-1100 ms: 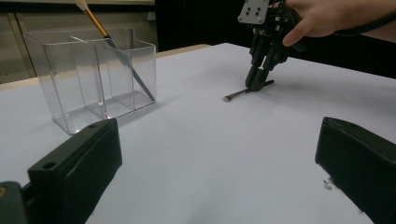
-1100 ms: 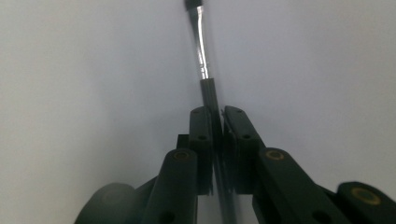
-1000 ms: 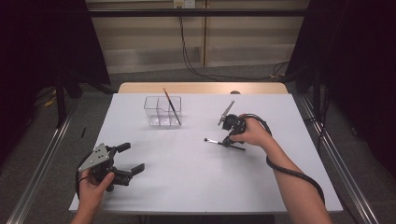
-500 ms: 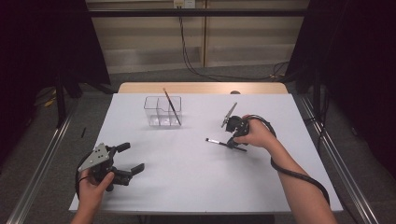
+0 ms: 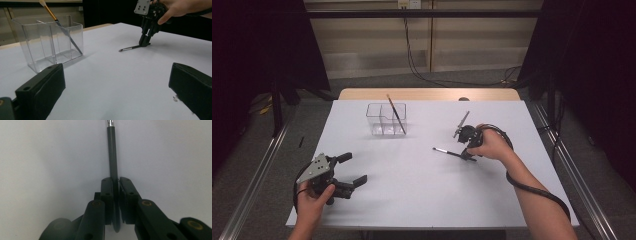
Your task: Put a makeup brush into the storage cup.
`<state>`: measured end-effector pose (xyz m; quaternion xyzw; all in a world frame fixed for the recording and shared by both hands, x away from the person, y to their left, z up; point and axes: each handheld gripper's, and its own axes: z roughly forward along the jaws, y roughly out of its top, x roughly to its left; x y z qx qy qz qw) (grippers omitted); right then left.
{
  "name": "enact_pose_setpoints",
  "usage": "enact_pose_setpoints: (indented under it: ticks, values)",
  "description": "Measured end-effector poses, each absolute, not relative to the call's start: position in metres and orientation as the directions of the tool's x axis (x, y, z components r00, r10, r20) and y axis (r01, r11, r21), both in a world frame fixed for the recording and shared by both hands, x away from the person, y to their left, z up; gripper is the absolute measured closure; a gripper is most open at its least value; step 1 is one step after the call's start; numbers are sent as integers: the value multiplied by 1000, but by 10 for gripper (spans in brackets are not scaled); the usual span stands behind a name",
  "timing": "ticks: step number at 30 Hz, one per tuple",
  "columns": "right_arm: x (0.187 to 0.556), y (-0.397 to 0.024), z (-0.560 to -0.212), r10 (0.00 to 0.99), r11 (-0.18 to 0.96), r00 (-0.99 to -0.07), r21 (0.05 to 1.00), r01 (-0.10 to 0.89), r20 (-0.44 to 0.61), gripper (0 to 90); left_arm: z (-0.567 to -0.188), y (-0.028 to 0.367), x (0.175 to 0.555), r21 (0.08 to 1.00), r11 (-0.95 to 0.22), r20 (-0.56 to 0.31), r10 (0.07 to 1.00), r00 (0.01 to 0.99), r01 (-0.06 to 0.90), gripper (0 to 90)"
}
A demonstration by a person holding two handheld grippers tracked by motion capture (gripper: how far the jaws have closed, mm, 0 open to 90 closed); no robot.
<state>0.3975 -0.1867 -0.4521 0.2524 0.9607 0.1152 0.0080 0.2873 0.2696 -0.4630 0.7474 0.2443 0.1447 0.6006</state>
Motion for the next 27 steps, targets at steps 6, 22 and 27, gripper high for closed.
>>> enact_pose_setpoints:
  ticks: [6, 22, 27]
  values:
    - [395, -185, -452, 518, 830, -855, 220, 513, 39, 843, -463, 270, 287, 969, -157, -77, 539, 839, 190, 5]
    - [394, -195, -453, 568, 775, -819, 283, 565, 81, 844, -464, 270, 288, 969, -155, -81, 543, 836, 195, 5]
    - [391, -200, -453, 581, 740, -805, 336, 583, 118, 845, -464, 269, 288, 969, -150, -84, 541, 837, 195, 6]
